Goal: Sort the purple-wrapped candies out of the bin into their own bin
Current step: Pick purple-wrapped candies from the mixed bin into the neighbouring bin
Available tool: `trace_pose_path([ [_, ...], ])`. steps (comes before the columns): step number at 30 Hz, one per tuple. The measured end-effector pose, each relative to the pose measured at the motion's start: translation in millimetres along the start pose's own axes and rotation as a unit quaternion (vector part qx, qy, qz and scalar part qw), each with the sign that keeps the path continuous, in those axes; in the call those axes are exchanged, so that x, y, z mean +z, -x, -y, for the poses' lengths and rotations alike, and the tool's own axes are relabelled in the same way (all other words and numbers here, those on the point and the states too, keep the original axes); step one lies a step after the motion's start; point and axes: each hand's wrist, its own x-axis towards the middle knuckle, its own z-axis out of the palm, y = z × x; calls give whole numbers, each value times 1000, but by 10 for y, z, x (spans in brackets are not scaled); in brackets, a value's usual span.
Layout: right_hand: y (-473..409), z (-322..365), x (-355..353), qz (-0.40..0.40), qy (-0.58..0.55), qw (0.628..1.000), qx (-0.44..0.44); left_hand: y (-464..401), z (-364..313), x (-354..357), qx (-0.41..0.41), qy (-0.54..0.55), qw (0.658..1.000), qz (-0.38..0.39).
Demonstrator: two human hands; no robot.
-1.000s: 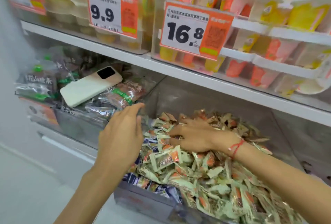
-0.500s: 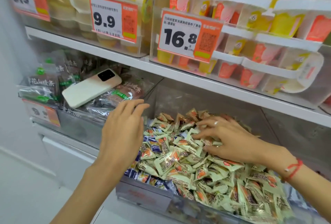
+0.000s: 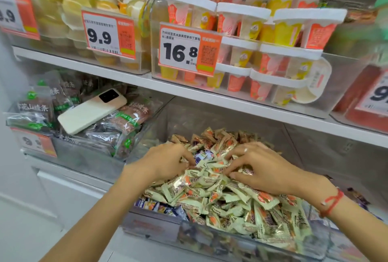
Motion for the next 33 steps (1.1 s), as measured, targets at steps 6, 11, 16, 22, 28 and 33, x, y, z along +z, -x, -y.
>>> trace_pose_path([
  [6, 68, -49, -17, -32, -52, 998, 22, -168, -19, -64, -7, -8, 1000, 14],
  [11, -23, 52, 87, -60, -32, 998, 19, -354, 18, -15, -12, 30, 997, 68],
  [16, -145, 113, 166, -45, -15, 999, 27, -105, -23, -33, -19, 5, 988, -154],
  [22, -415, 279, 184, -76, -58, 995, 21, 448, 134, -23, 6, -32, 889, -457],
  [28, -886, 769, 330, 60, -142, 987, -39, 524, 242, 43, -19, 17, 876, -482],
  [33, -1040, 839, 442, 41, -33, 997, -64, 589, 277, 52, -72, 112, 856, -500],
])
